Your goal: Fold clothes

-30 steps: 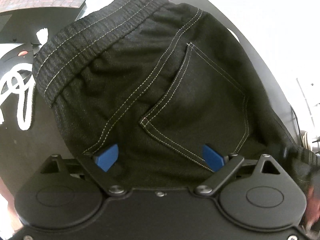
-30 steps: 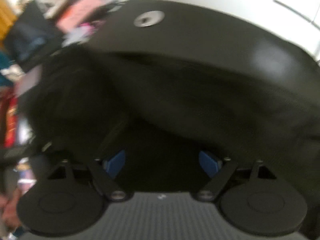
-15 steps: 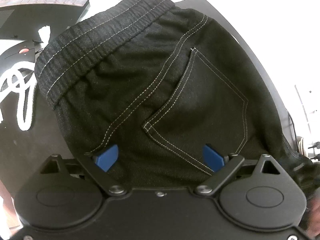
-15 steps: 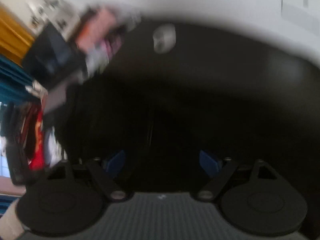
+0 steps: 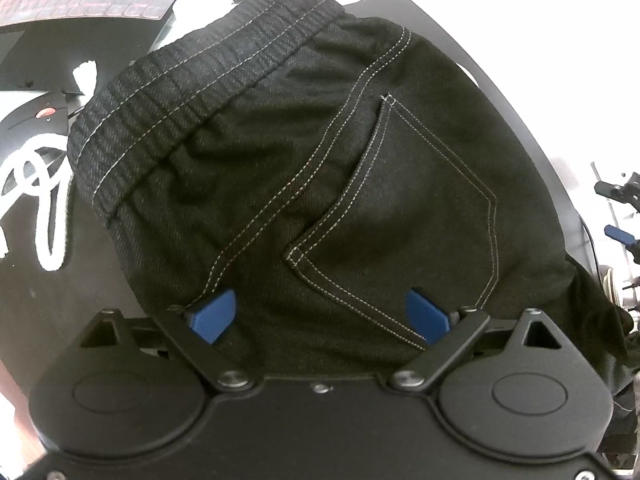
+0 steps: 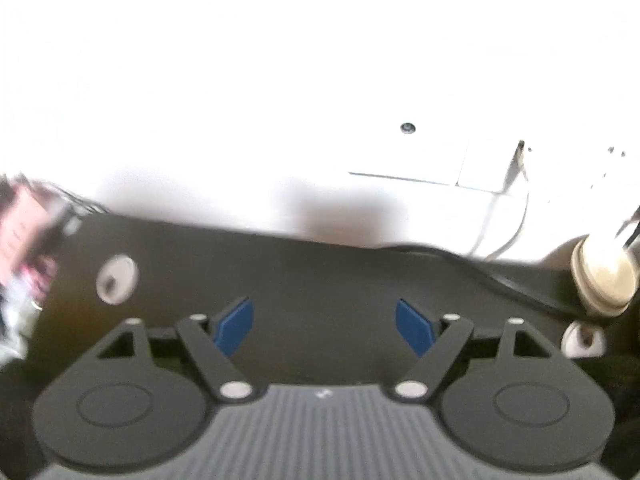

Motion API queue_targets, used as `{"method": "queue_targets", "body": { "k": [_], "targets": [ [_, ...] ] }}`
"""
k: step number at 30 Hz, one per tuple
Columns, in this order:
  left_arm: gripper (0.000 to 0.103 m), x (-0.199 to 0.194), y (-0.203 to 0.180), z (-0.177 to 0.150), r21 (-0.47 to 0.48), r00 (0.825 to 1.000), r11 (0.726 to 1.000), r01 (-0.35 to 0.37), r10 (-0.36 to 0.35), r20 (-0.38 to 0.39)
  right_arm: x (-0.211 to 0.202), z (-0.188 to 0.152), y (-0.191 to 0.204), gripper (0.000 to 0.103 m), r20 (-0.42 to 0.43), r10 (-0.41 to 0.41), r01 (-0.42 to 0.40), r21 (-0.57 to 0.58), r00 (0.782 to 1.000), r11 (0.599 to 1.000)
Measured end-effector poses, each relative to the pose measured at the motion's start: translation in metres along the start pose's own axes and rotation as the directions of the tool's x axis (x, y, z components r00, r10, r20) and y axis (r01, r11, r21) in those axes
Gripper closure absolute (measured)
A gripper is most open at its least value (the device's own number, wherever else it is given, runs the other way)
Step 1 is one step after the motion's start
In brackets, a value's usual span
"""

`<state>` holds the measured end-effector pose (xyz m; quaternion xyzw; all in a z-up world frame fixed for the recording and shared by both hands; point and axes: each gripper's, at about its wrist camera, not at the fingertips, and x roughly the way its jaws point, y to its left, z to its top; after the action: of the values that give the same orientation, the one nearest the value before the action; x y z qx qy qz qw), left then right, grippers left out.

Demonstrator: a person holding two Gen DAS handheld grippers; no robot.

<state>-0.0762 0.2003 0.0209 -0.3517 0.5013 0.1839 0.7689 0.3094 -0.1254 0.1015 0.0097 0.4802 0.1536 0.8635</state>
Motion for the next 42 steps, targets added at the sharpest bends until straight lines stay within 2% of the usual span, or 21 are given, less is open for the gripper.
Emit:
{"method": "queue_targets", "body": {
  "k": [2,4,5,8,11,14,16,19,20,25,27,29,34,36,37,38,40,42],
  "targets": [
    [0.007,0.0,0.001,0.002,-0.011,1.0,1.0,0.006,-0.006,-0.003,-0.004,-0.002,-0.004,0.022,-0.061,0.12,-0.12,0.014,0.991,0.993],
    [0.006,0.001,0.002,0.003,-0.022,1.0,1.0,0.014,-0.014,-0.006,-0.003,-0.02,0.007,0.02,-0.167,0.18,-0.199,-0.105,0.969,0.974],
    [0.006,0.0,0.004,0.004,-0.03,1.0,0.999,0.019,-0.019,-0.009,-0.003,-0.034,0.016,0.02,-0.212,0.169,-0.208,-0.179,0.963,0.962],
    [0.008,-0.008,0.011,0.007,-0.077,0.998,0.995,0.055,-0.056,-0.006,-0.012,-0.07,0.032,0.02,-0.252,0.14,-0.211,-0.279,0.957,0.937],
    [0.009,-0.032,0.024,0.007,-0.102,0.994,0.989,0.11,-0.107,0.036,-0.03,-0.09,0.035,0.02,-0.258,0.204,-0.276,-0.281,0.944,0.919],
    [0.007,-0.06,0.047,0.001,-0.135,0.99,0.983,0.121,-0.11,0.087,-0.054,-0.119,0.039,0.019,-0.253,0.239,-0.313,-0.317,0.938,0.895],
    [0.007,-0.071,0.068,-0.007,-0.198,0.988,0.971,0.131,-0.11,0.112,-0.063,-0.133,0.045,0.019,-0.258,0.236,-0.318,-0.343,0.937,0.884],
    [0.01,-0.066,0.086,-0.013,-0.231,0.989,0.966,0.118,-0.093,0.114,-0.059,-0.151,0.055,0.019,-0.281,0.215,-0.313,-0.37,0.935,0.875],
    [0.012,-0.062,0.087,-0.013,-0.226,0.991,0.969,0.103,-0.081,0.108,-0.044,-0.152,0.072,0.019,-0.285,0.196,-0.297,-0.372,0.938,0.88],
    [0.016,-0.038,0.082,-0.014,-0.171,0.991,0.982,0.076,-0.056,0.118,-0.052,-0.162,0.066,0.019,-0.273,0.164,-0.262,-0.373,0.948,0.89],
    [0.016,-0.028,0.082,-0.012,-0.18,0.991,0.981,0.074,-0.051,0.128,-0.056,-0.164,0.065,0.019,-0.264,0.156,-0.251,-0.38,0.952,0.89],
    [0.016,-0.023,0.081,-0.009,-0.177,0.986,0.981,0.081,-0.052,0.16,-0.064,-0.167,0.06,0.019,-0.254,0.149,-0.242,-0.389,0.956,0.889],
    [0.017,-0.016,0.067,-0.002,-0.123,0.978,0.992,0.041,-0.015,0.208,-0.065,-0.181,0.059,0.019,-0.218,0.145,-0.223,-0.396,0.965,0.891],
    [0.027,-0.015,0.06,0.001,-0.117,0.975,0.993,0.005,0.021,0.22,-0.062,-0.184,0.058,0.019,-0.211,0.142,-0.216,-0.392,0.967,0.894],
    [0.042,-0.014,0.057,0.003,-0.114,0.973,0.993,-0.029,0.054,0.226,-0.061,-0.186,0.057,0.019,-0.206,0.138,-0.211,-0.393,0.969,0.895],
    [0.049,-0.014,0.055,0.006,-0.112,0.972,0.993,-0.044,0.069,0.227,-0.06,-0.187,0.056,0.019,-0.194,0.122,-0.193,-0.407,0.973,0.893],
    [0.057,-0.017,0.054,0.009,-0.126,0.969,0.991,-0.053,0.081,0.235,-0.059,-0.189,0.053,0.019,-0.17,0.09,-0.156,-0.434,0.981,0.887],
    [0.059,-0.02,0.048,0.014,-0.109,0.964,0.99,-0.088,0.112,0.241,-0.06,-0.189,0.048,0.017,-0.145,0.064,-0.124,-0.457,0.987,0.881]
  ]
}}
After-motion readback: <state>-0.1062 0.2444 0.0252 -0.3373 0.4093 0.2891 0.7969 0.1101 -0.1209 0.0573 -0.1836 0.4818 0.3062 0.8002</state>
